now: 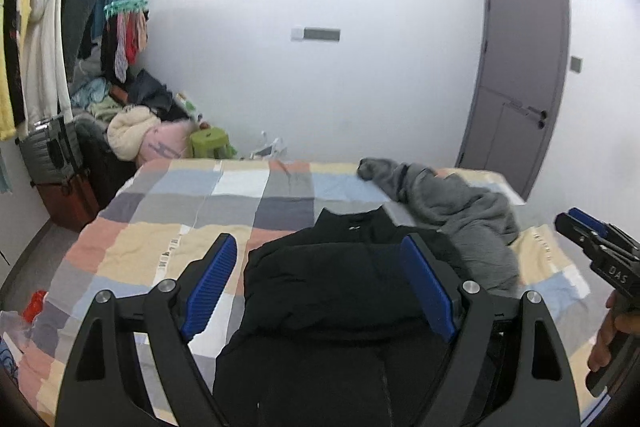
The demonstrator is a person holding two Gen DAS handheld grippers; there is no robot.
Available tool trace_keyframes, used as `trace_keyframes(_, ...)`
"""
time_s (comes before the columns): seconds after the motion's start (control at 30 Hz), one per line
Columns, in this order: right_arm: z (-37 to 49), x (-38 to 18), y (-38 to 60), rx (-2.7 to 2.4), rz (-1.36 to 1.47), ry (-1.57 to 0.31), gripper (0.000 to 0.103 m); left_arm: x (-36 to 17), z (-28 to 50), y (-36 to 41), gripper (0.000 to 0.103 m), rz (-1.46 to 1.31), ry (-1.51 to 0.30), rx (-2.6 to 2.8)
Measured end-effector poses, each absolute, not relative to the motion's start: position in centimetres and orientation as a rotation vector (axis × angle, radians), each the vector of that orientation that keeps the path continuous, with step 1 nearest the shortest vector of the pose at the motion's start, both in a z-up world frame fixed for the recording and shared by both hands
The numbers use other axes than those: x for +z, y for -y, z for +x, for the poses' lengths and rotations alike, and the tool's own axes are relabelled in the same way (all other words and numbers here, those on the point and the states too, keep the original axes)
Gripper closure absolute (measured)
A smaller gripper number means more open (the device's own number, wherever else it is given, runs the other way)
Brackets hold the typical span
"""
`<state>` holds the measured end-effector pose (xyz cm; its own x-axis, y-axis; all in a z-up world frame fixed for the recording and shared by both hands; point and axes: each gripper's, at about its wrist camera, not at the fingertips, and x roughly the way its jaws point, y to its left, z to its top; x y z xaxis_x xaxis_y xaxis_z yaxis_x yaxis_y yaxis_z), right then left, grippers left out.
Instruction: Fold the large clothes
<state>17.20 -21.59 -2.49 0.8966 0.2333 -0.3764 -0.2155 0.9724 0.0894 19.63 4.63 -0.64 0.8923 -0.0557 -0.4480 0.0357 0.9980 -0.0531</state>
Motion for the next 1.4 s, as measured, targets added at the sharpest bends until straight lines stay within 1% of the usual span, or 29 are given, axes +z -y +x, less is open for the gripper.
trace_keyframes(0.1, 13.9, -0.9, 21.0, 0.243, 0.032, -0.365, 0.05, 1.3, 15.6, -4.3, 0.018, -0.019, -0.434, -0.042)
trace_keyframes(0.13, 12.5, -0.4, 20.9, 0.244, 0.026, -0.349, 0.044, 1.5, 14.9, -4.3, 0.018, -0.017, -0.433, -0.04)
trace_keyframes(0.17, 11.7, -0.2, 20.8, 0.245, 0.022, -0.339, 0.041, 1.9, 13.5, -4.3, 0.018, -0.009, -0.427, -0.035)
trace_keyframes(0.27, 8.8, 0.1, 20.6, 0.269, 0.017, -0.308, 0.041, 1.9, 11.1, -4.2, 0.018, -0.001, -0.428, -0.037)
trace_keyframes(0.43, 4.8, -1.2, 20.6, 0.284, 0.031, -0.29, 0.041, -0.3, 7.0, -4.1, 0.018, -0.009, -0.462, -0.08)
trace_keyframes(0.73, -0.7, -6.9, 20.3, 0.3, 0.007, -0.304, 0.041, -5.7, 2.2, -3.5, 0.018, -0.041, -0.494, -0.152)
trace_keyframes(1.07, -3.1, -13.3, 21.6, 0.271, 0.031, -0.344, 0.041, -11.7, 0.8, -4.1, 0.018, -0.108, -0.551, -0.167)
trace_keyframes(1.4, -3.6, -18.5, 22.1, 0.234, 0.032, -0.404, 0.041, -17.1, 0.7, -4.4, 0.018, -0.091, -0.607, -0.101)
